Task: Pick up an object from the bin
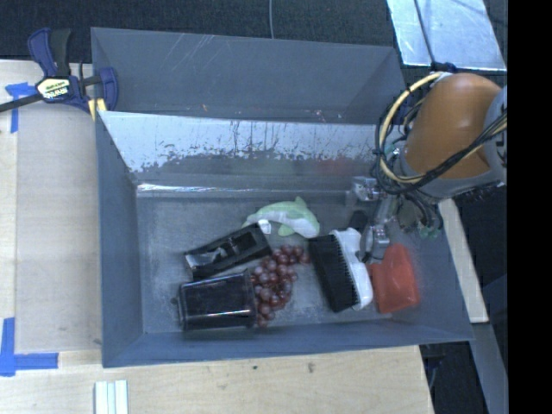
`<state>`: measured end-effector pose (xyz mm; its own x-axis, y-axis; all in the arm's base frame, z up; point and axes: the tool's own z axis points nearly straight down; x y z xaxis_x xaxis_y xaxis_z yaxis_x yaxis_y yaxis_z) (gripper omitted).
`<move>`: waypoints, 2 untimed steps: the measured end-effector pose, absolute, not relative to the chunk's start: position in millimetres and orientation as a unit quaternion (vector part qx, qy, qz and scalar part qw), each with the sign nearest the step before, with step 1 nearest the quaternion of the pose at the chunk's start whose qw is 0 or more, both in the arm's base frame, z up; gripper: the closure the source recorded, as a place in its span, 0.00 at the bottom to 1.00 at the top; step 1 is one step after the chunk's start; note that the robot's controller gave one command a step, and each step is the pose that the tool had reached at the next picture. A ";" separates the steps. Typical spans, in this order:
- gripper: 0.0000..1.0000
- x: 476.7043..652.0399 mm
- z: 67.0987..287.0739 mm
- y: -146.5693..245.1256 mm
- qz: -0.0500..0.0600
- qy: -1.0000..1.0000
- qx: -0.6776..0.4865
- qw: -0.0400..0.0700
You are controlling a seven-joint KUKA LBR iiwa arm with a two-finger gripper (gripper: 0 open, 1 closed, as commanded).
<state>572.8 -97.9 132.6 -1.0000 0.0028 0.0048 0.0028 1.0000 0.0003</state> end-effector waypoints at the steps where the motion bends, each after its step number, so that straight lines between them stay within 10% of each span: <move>1: 0.00 574.9 137.4 -97.6 0.000 -1.000 0.000 -0.002; 2: 0.00 566.6 122.4 -81.9 0.000 -0.990 0.141 -0.001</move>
Offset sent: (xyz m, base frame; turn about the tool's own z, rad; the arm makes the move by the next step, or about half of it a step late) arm -0.0358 0.0687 -0.0626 -1.2168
